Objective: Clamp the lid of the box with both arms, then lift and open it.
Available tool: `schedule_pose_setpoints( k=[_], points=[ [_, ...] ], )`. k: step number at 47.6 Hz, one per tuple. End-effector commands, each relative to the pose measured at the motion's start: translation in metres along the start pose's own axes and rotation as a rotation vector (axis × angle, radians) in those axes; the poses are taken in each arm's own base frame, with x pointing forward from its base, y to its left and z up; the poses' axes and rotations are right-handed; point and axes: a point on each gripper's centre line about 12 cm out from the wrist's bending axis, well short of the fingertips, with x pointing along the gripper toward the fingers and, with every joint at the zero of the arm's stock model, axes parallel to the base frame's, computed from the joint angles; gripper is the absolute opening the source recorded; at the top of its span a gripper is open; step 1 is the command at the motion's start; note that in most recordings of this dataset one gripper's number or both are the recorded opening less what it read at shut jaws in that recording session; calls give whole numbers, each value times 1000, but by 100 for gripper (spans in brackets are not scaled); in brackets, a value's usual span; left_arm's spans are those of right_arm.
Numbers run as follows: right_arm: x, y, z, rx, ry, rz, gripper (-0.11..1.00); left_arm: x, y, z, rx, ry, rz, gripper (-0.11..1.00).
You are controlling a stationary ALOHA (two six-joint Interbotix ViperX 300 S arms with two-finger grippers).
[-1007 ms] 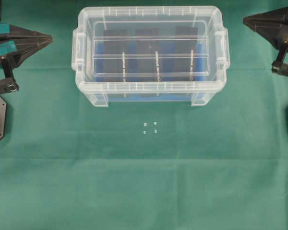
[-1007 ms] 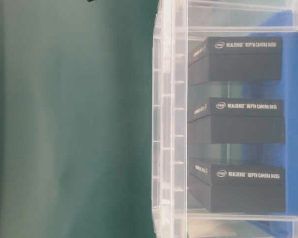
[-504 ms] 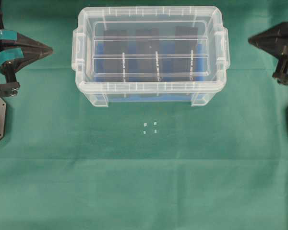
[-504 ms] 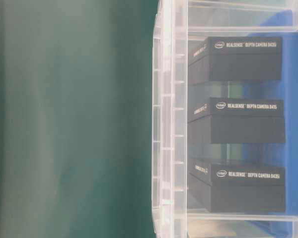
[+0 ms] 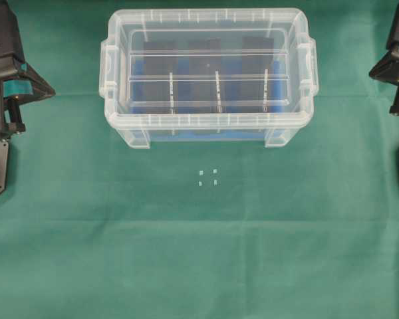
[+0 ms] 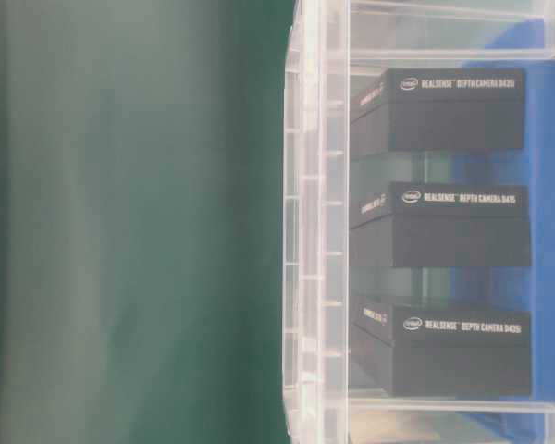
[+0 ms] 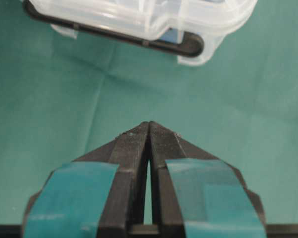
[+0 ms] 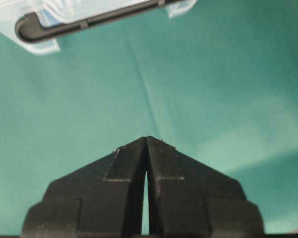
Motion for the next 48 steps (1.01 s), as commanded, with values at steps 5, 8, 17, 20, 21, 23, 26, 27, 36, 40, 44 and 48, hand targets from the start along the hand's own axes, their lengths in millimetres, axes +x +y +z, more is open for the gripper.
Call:
schedule_pose_setpoints(
  k=[5,8,17,20,21,23,26,27,36,40,44,48],
  points=[
    [-2,-1,12,4,0,-4,0,-6,0,6,1,-6,0,0],
    [0,-1,12,4,6,-4,0,-6,0,6,2,-5,-1,0],
    [4,-1,11,0,23,-4,0,-1,0,5,8,12,-1,0],
    [9,-1,10,-4,38,-5,0,4,0,4,13,32,0,0],
    [13,-1,8,-6,48,-7,0,5,0,4,15,38,2,-1],
    [17,-2,7,-11,57,-12,0,9,0,3,16,51,3,-1],
    [25,-2,5,-13,69,-14,0,17,0,2,20,74,3,0],
    [28,-2,5,-17,71,-15,0,19,0,1,21,81,4,-1],
    [46,-1,5,-20,80,-12,0,37,-1,-8,21,120,1,0],
    [51,0,6,-21,78,-11,0,41,-1,-11,22,137,-1,-1],
    [54,0,8,-22,77,-10,0,43,-1,-12,22,144,-1,0],
    [54,0,9,-25,74,-10,0,42,-1,-12,22,143,-1,0]
  ],
)
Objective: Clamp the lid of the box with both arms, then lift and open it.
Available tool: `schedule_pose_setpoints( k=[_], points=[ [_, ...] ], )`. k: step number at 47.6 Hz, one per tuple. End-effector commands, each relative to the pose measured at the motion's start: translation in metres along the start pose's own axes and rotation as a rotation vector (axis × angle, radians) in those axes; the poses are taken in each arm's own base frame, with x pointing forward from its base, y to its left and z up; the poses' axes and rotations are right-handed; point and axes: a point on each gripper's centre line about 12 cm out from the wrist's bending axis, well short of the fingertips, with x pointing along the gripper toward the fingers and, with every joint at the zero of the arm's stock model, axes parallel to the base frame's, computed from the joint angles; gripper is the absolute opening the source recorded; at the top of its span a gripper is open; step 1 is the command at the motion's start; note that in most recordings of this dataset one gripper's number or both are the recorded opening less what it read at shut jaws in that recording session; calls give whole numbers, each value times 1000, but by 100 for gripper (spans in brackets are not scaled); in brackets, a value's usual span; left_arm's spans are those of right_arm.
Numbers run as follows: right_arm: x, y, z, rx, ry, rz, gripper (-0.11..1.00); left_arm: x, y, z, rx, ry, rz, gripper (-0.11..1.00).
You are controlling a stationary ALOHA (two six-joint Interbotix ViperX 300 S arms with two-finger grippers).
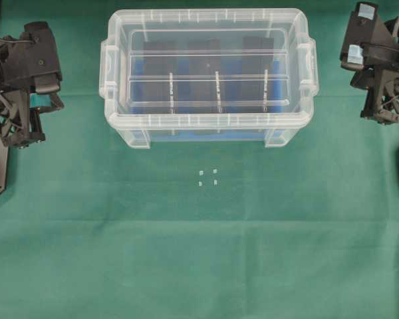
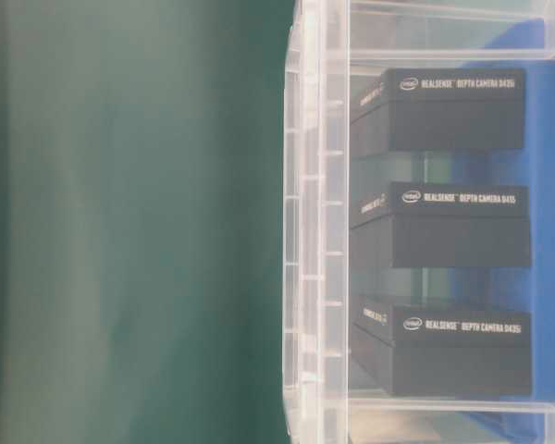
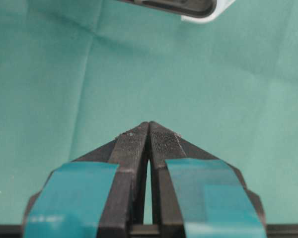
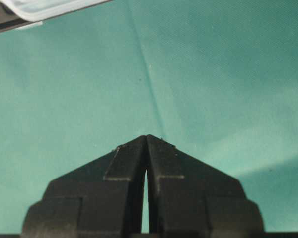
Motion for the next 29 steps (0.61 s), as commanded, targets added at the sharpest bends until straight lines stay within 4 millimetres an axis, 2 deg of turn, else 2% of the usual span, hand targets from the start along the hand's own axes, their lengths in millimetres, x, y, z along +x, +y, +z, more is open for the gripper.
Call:
schedule_pose_setpoints(
  k=[1,8,22,29],
  points=[
    [-3,-1,6,1,-26,-3,0,-3,0,5,3,-20,2,0],
    [-3,-1,6,-42,-26,-5,0,-4,0,5,7,-15,2,-1],
    [-4,3,3,-279,-2,-2,0,-4,0,0,125,44,-4,0],
    [-4,3,1,-300,19,2,0,-7,0,2,146,41,-5,0]
  ],
)
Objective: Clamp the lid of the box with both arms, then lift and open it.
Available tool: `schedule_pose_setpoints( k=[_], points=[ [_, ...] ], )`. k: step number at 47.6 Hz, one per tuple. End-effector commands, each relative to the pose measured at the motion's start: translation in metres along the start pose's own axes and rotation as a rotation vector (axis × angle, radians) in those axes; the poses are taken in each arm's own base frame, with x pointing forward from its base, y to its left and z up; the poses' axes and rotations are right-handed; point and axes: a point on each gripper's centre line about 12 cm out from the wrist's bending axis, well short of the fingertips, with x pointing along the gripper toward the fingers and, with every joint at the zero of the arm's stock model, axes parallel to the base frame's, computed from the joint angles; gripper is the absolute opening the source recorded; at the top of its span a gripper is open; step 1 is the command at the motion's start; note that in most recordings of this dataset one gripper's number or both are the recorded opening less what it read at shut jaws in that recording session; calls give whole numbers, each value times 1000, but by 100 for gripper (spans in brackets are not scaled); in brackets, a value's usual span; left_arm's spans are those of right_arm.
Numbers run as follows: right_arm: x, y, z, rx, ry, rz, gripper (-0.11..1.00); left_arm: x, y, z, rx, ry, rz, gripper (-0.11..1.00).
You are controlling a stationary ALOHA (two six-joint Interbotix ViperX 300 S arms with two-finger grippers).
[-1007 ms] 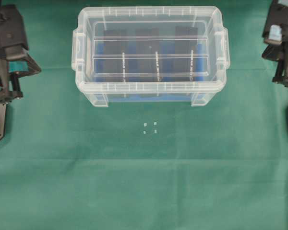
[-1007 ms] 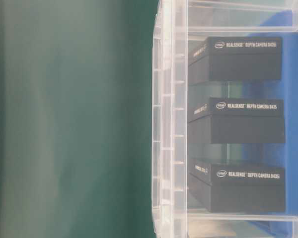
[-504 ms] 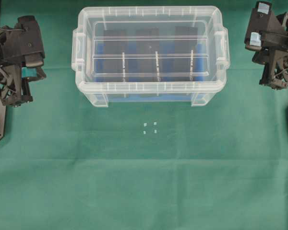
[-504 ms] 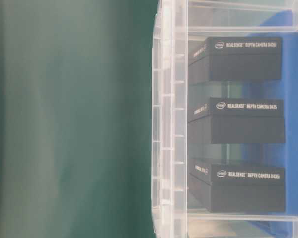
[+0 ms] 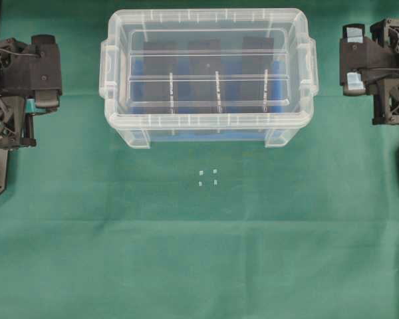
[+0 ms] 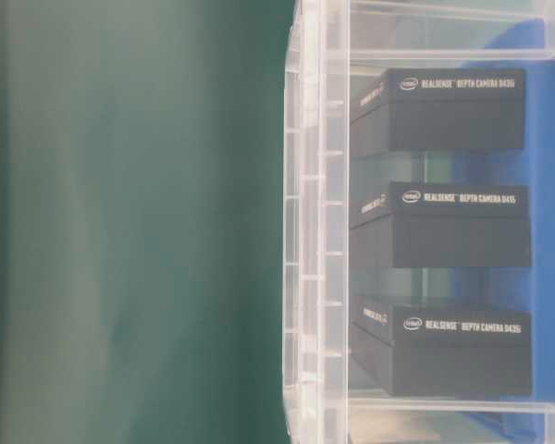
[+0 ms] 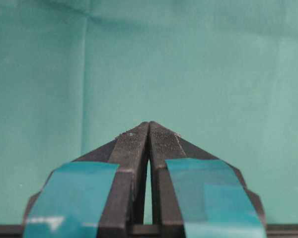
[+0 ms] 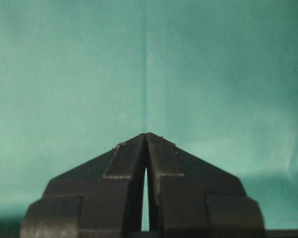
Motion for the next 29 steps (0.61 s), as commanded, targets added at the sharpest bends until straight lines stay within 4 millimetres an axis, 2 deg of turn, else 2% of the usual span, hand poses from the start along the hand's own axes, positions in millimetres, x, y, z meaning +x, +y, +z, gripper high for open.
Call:
schedule_pose_setpoints(
  k=[1,20,29],
  points=[
    [-5,-2,4,1,-16,-6,0,-8,2,9,5,-33,9,0],
    [-7,-2,6,5,-26,-5,0,-8,3,11,9,-30,8,0],
    [-6,-3,11,3,-36,-8,0,-1,4,19,14,-10,4,0]
  ],
)
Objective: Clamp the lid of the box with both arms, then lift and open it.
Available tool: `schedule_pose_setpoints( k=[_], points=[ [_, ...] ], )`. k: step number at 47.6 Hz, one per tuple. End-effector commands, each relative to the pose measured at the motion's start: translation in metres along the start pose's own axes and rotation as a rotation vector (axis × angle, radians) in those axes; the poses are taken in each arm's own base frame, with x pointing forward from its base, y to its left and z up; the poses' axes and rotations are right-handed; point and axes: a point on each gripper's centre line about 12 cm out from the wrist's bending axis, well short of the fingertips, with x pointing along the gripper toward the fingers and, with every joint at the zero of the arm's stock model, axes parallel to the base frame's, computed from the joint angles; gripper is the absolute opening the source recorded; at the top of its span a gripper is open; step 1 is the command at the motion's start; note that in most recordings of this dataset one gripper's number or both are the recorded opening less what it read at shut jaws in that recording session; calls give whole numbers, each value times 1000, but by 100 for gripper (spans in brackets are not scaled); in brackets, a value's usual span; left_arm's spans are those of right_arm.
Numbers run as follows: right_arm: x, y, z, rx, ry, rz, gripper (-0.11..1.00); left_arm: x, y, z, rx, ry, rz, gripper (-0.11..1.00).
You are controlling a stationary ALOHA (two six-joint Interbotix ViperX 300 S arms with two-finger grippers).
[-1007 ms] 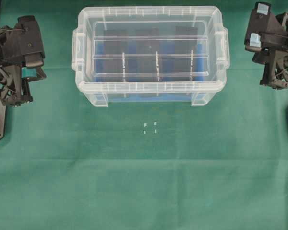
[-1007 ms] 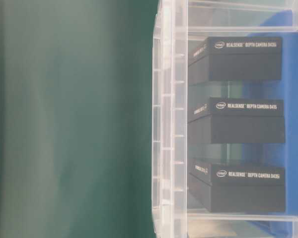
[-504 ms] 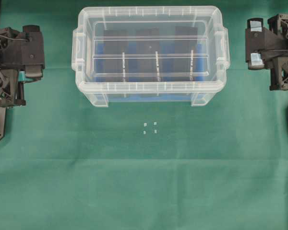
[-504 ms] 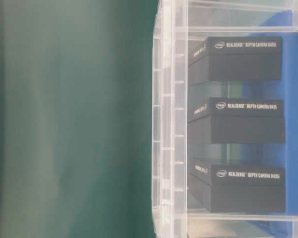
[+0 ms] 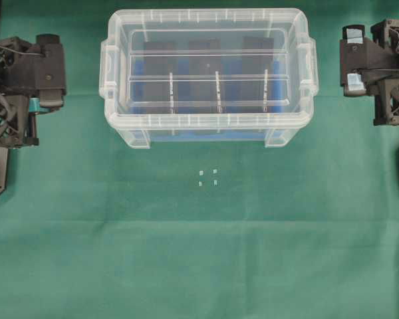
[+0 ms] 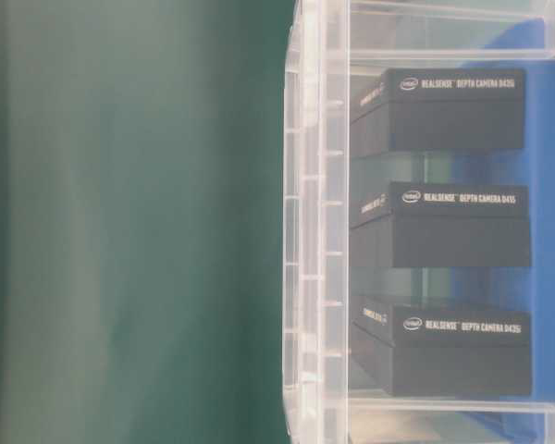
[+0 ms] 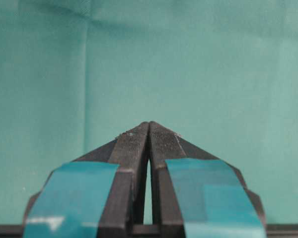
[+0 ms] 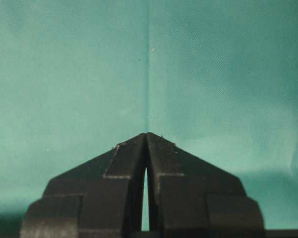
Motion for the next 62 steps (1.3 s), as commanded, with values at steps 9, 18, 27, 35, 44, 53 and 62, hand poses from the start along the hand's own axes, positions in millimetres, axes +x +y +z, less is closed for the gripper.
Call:
schedule_pose_setpoints(
  k=[9,18,27,35,44,53,62],
  points=[
    [-2,-5,25,-10,-64,-12,0,3,8,26,19,-13,13,0],
    [5,-5,41,-28,-76,-8,0,11,19,46,36,8,17,0],
    [11,-5,58,-47,-97,-6,0,24,25,67,78,0,19,0],
    [17,0,71,-73,-107,4,0,31,26,76,82,-4,17,0],
    [19,2,80,-85,-114,8,0,32,24,76,87,-5,13,0],
    [18,3,82,-86,-124,8,0,32,21,76,94,-7,8,0],
    [18,6,83,-93,-124,11,0,32,19,78,99,-14,5,0]
  ],
)
